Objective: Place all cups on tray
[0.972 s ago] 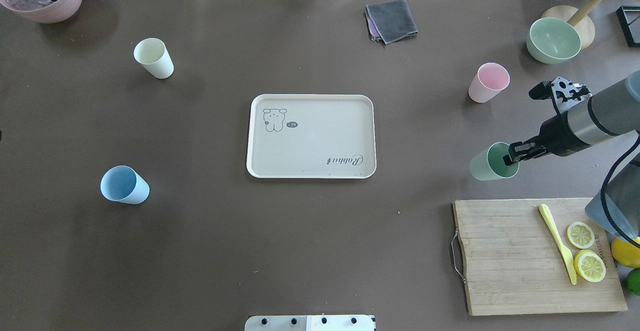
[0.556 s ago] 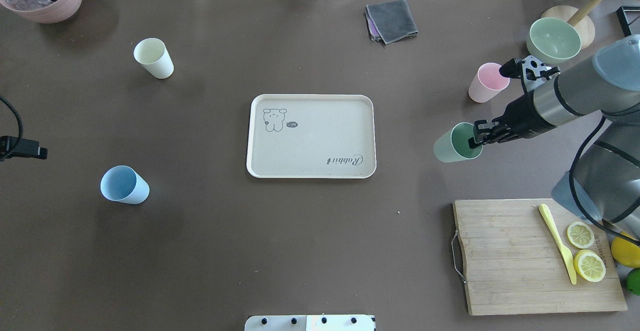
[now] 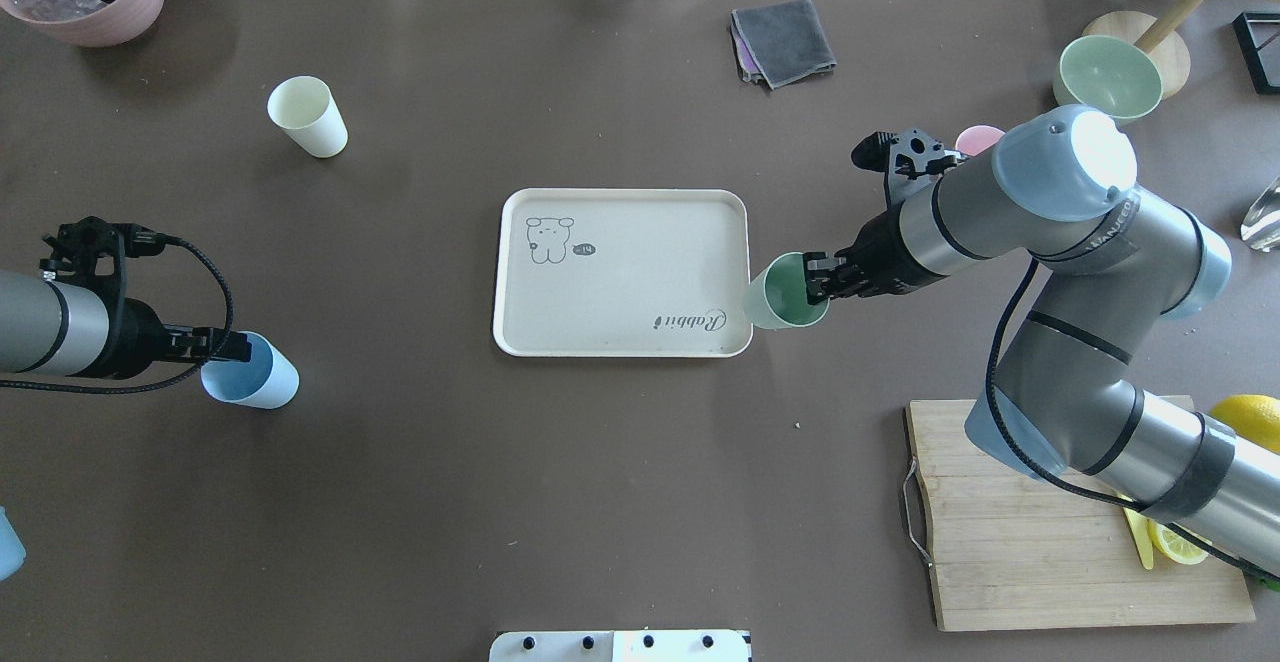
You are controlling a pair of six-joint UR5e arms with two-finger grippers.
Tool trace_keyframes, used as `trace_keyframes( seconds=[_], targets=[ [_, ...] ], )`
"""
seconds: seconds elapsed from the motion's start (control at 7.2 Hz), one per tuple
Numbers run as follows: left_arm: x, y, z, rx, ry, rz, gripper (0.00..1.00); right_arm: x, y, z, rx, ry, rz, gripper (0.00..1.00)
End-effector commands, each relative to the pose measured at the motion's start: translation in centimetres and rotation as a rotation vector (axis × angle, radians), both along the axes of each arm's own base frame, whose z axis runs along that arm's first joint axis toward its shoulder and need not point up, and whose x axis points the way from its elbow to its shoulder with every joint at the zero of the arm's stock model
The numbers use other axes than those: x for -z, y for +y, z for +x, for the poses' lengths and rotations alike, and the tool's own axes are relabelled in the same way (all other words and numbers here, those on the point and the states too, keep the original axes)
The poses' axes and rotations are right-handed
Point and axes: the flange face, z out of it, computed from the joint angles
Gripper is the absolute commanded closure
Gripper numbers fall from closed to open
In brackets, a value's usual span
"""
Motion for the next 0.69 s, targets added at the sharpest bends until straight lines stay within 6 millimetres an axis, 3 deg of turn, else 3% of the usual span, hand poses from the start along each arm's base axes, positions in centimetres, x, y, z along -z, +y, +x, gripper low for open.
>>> trace_keyframes(
  seconds=[0.0,0.28,0.42,0.56],
  targets=[
    [1.1,-0.1,1.7,0.009,0.026,-0.018,1.00,1.7,0.9,-2.7,-0.023,0.009,0.003,1.00],
    [6.0,-0.3,2.1,0.007,0.100,0.023,1.00,4.0,0.8,-5.5,-0.012,0.053,-0.017,1.00],
    [10.5,-2.3,4.4,0.029,0.119,0.005,1.00,5.2,1.0,-6.5,-0.022,0.075,-0.011,1.00],
    [17.0,-5.4,7.9,0.042,0.082,-0.020,1.00,5.0,0.7,-6.9,-0.023,0.084,-0.016,1.00]
  ],
)
